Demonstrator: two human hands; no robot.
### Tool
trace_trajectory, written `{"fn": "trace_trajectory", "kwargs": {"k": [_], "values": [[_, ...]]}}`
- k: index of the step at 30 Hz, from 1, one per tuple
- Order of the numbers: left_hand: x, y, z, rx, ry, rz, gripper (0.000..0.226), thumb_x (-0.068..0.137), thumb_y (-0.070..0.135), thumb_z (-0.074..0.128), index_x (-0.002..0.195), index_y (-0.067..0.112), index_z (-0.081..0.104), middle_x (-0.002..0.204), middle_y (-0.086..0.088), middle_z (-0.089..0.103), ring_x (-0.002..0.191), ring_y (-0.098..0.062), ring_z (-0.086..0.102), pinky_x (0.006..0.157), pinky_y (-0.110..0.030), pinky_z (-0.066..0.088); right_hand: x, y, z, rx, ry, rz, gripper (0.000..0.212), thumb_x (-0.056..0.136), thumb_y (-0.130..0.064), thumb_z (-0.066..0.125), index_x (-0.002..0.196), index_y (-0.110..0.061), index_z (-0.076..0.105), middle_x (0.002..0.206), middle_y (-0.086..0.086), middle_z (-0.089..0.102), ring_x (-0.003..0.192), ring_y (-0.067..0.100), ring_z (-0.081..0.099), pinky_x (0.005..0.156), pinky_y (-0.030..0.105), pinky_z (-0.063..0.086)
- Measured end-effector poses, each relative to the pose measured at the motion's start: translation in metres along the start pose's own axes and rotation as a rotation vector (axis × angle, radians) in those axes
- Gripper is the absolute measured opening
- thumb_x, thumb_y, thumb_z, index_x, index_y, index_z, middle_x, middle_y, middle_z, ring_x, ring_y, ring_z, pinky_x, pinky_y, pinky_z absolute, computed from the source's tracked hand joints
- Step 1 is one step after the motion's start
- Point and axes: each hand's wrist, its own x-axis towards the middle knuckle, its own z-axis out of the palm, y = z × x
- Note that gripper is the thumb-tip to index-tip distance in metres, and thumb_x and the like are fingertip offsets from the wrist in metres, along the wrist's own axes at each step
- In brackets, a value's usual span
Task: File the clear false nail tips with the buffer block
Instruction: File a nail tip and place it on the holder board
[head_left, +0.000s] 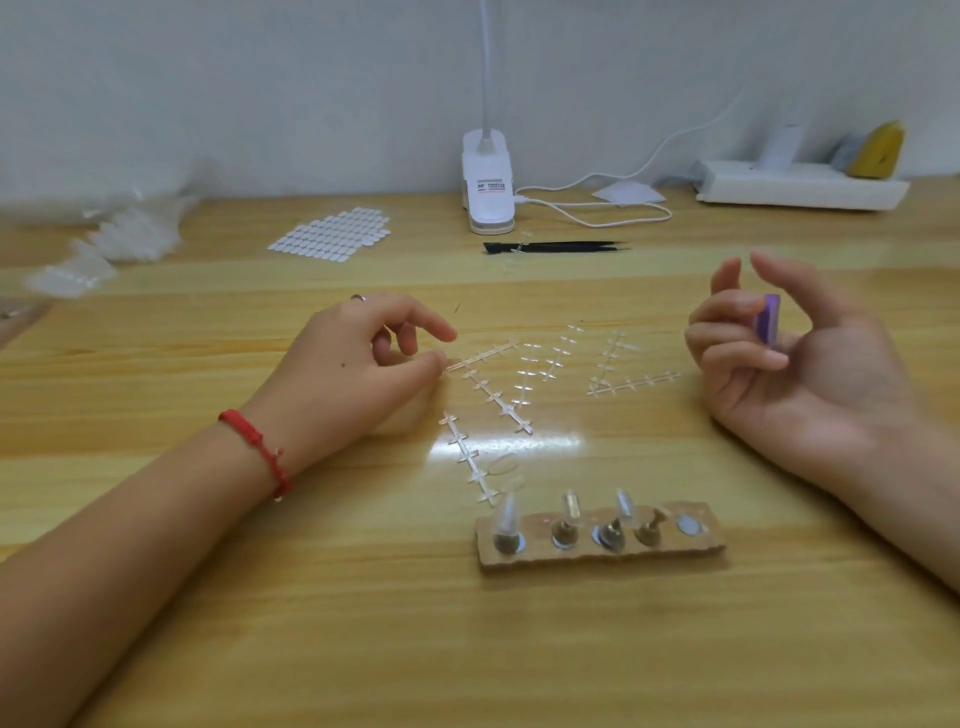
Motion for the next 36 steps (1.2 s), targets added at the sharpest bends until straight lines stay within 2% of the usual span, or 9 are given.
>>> {"fn": "trace_trajectory", "kwargs": {"k": [4,6,8,11,18,22,29,33,36], "values": [[-0.001,-0.001,0.002,-0.024,-0.053,0.037,0.021,0.08,0.016,0.07,0.087,0.036,0.07,0.073,0.012,0.048,0.06,-0.005,0.04,0.06,-0.009,0.034,0.001,-0.002,0.0,-0.031,0.018,-0.018,0.007,0.078,-0.022,0.066,0.076,-0.016,0.066,0.063,-0.01,0.043,0.045,0.004,0.033,0.038,0.011,0.031],[-0.003,-0.001,0.003,-0.01,-0.084,0.065,0.011,0.08,0.033,0.07,0.089,0.039,0.069,0.078,0.012,0.049,0.065,-0.005,0.042,0.064,-0.013,0.038,0.0,-0.001,0.0,-0.038,0.011,-0.021,0.007,0.078,-0.022,0.065,0.076,-0.016,0.066,0.064,-0.01,0.043,0.047,0.004,0.032,0.039,0.01,0.03],[-0.004,-0.003,0.004,0.082,-0.127,0.083,0.026,0.074,0.056,0.058,0.095,0.045,0.068,0.083,0.012,0.051,0.074,-0.005,0.047,0.073,-0.02,0.042,0.0,-0.001,0.0,-0.037,0.007,-0.022,0.008,0.079,-0.022,0.064,0.076,-0.015,0.067,0.064,-0.009,0.043,0.049,0.004,0.031,0.041,0.01,0.029],[-0.004,-0.004,0.004,0.201,-0.157,0.104,0.042,0.072,0.066,0.045,0.105,0.049,0.064,0.089,0.012,0.052,0.088,-0.005,0.05,0.08,-0.032,0.044,0.0,-0.002,0.001,-0.075,0.002,-0.042,0.009,0.079,-0.022,0.062,0.076,-0.015,0.067,0.064,-0.007,0.044,0.05,0.005,0.03,0.041,0.012,0.03],[-0.002,-0.002,0.003,0.118,-0.043,0.111,0.033,0.074,0.047,0.048,0.102,0.04,0.063,0.081,0.011,0.047,0.076,-0.004,0.045,0.067,-0.017,0.035,0.001,-0.001,-0.004,-1.043,0.238,-0.695,0.025,0.093,-0.022,0.057,0.075,-0.029,0.072,0.063,-0.006,0.058,0.05,0.004,0.045,0.041,0.017,0.037],[-0.001,-0.002,-0.001,0.068,0.025,0.071,0.028,0.076,0.027,0.048,0.093,0.038,0.068,0.077,0.007,0.046,0.071,-0.007,0.043,0.061,-0.012,0.032,0.004,-0.004,-0.012,-1.13,0.336,-0.893,0.032,0.095,-0.017,0.055,0.095,-0.047,0.062,0.079,-0.017,0.051,0.048,0.001,0.04,0.042,0.017,0.043],[-0.003,0.004,0.0,0.119,-0.02,0.078,0.02,0.074,0.029,0.055,0.086,0.038,0.068,0.08,0.008,0.047,0.073,-0.006,0.045,0.067,-0.02,0.036,0.007,-0.001,-0.012,-1.106,0.253,-0.822,0.038,0.097,-0.006,0.05,0.084,-0.036,0.069,0.064,-0.012,0.046,0.05,0.004,0.038,0.041,0.017,0.039],[-0.003,0.013,-0.013,-0.089,-0.424,0.024,0.032,0.061,0.026,0.063,0.086,0.044,0.072,0.09,0.009,0.051,0.086,-0.008,0.048,0.076,-0.008,0.036,0.009,-0.001,-0.014,-1.084,0.233,-0.805,0.037,0.095,-0.005,0.052,0.079,-0.034,0.069,0.06,-0.012,0.045,0.05,0.006,0.036,0.04,0.017,0.035],[-0.003,0.015,-0.017,0.008,-0.612,0.042,0.033,0.061,0.033,0.073,0.089,0.051,0.071,0.099,0.015,0.047,0.103,0.004,0.044,0.082,0.001,0.028,0.01,-0.002,-0.015,-1.09,0.216,-0.792,0.037,0.094,-0.006,0.054,0.078,-0.035,0.07,0.058,-0.013,0.046,0.049,0.005,0.036,0.04,0.017,0.035]]}}
